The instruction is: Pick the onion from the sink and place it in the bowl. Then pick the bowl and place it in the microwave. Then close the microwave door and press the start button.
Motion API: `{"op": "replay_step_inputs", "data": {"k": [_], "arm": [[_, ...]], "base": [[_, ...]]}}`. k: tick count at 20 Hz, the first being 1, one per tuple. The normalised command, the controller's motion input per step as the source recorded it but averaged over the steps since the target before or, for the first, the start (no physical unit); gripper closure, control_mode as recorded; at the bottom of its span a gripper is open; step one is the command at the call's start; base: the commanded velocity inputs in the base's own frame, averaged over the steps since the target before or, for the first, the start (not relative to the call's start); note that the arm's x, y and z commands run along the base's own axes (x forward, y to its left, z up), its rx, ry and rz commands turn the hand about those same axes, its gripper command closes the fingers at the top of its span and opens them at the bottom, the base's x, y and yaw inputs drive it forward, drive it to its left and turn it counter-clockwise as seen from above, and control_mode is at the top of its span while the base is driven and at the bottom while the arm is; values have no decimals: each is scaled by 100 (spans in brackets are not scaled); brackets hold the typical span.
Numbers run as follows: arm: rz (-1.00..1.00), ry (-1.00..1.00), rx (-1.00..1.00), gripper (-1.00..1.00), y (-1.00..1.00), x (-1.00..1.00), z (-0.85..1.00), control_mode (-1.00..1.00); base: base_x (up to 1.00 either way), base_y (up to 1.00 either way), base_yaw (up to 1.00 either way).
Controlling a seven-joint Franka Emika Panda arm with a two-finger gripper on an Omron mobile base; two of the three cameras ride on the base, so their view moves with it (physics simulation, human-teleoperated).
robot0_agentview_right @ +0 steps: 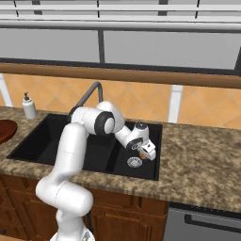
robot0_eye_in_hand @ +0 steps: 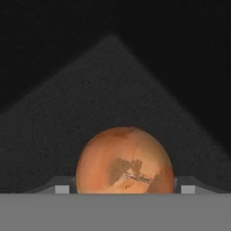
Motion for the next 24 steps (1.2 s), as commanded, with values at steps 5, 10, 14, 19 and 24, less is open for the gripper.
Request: {"op": "replay_step_inputs", "data": {"k": [5, 10, 14, 19, 24], "arm": [[0, 0, 0, 100, 6, -4, -7, -100], [0, -2, -1, 100, 67, -63, 81, -100], [0, 0, 4, 100, 33, -84, 100, -100], [-1, 0, 1, 100, 2, -91, 100, -100], [-1, 0, 0, 100, 1, -85, 100, -100]], "base": [[0, 0, 0], [0, 0, 0], [0, 0, 0], [0, 0, 0], [0, 0, 0]]}}
